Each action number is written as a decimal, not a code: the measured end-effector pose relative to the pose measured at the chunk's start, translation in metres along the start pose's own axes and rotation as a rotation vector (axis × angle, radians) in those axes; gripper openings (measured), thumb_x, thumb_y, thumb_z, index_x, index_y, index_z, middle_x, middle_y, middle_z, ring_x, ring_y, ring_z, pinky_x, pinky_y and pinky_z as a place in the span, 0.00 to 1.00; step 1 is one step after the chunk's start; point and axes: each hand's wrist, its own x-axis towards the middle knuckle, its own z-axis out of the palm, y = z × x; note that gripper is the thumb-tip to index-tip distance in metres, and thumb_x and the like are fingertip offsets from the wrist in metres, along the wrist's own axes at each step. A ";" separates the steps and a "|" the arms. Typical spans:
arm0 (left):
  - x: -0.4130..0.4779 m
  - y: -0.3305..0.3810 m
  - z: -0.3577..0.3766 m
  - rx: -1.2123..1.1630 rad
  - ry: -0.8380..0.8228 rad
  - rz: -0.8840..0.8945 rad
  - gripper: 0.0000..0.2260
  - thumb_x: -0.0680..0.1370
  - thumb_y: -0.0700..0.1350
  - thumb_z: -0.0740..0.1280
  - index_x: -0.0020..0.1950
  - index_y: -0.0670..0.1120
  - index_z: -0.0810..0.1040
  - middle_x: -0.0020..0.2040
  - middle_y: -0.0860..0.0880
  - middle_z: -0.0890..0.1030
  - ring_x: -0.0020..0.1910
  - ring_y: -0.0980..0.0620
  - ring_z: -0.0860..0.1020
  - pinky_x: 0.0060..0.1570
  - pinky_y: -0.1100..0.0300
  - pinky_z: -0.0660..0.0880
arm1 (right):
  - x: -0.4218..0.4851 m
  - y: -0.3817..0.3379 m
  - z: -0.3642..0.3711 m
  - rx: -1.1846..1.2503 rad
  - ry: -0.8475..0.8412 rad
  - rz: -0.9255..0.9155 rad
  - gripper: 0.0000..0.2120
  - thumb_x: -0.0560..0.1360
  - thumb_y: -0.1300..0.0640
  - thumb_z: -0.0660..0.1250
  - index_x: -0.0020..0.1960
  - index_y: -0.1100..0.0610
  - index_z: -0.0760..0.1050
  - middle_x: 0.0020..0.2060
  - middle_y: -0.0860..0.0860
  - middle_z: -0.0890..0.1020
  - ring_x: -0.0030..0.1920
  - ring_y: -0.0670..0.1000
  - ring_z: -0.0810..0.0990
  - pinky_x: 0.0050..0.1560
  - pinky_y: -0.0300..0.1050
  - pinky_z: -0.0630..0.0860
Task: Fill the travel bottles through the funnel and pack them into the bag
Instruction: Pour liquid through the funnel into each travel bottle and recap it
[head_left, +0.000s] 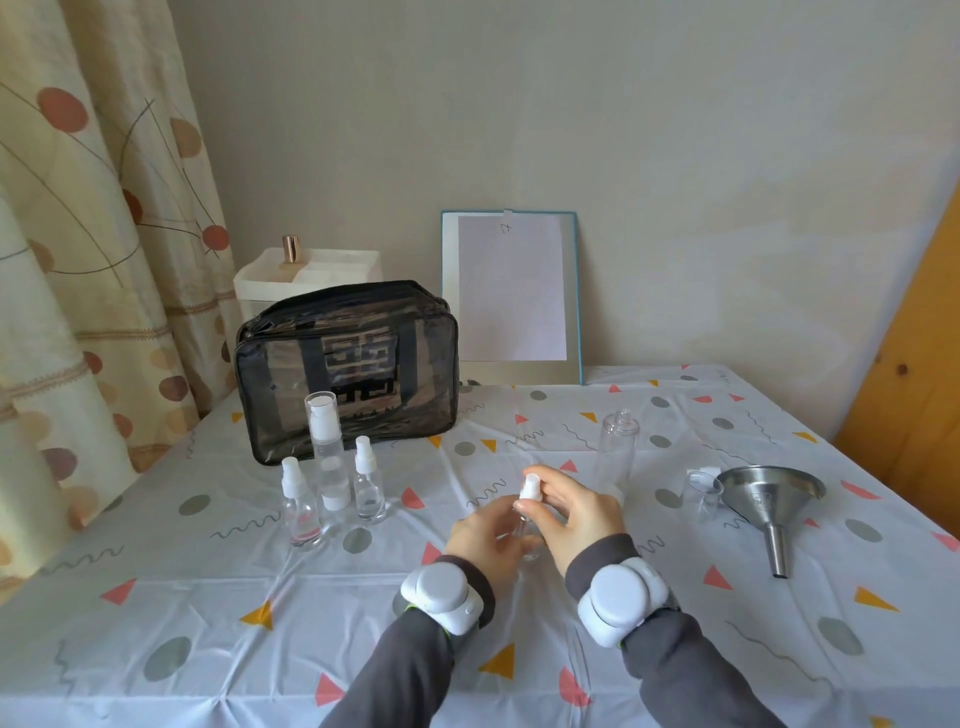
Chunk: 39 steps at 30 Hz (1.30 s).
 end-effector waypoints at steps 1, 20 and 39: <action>0.000 0.001 -0.001 -0.007 0.001 0.002 0.14 0.74 0.45 0.66 0.58 0.59 0.75 0.57 0.54 0.79 0.54 0.57 0.76 0.47 0.67 0.69 | 0.000 -0.001 0.000 -0.008 0.005 -0.011 0.10 0.70 0.52 0.72 0.50 0.43 0.77 0.40 0.42 0.83 0.47 0.39 0.81 0.51 0.33 0.75; 0.004 -0.002 -0.002 0.013 -0.006 -0.003 0.16 0.73 0.47 0.70 0.60 0.56 0.74 0.52 0.56 0.77 0.49 0.62 0.74 0.39 0.77 0.66 | -0.002 0.001 -0.016 -0.086 -0.120 0.025 0.12 0.73 0.50 0.68 0.56 0.44 0.75 0.53 0.43 0.79 0.57 0.41 0.76 0.59 0.34 0.69; 0.072 -0.010 -0.060 0.377 0.448 -0.353 0.12 0.77 0.51 0.61 0.57 0.46 0.71 0.56 0.48 0.74 0.60 0.48 0.73 0.60 0.53 0.67 | -0.024 0.054 -0.038 -0.359 -0.282 0.048 0.18 0.76 0.50 0.64 0.63 0.54 0.72 0.65 0.45 0.70 0.66 0.44 0.67 0.64 0.30 0.57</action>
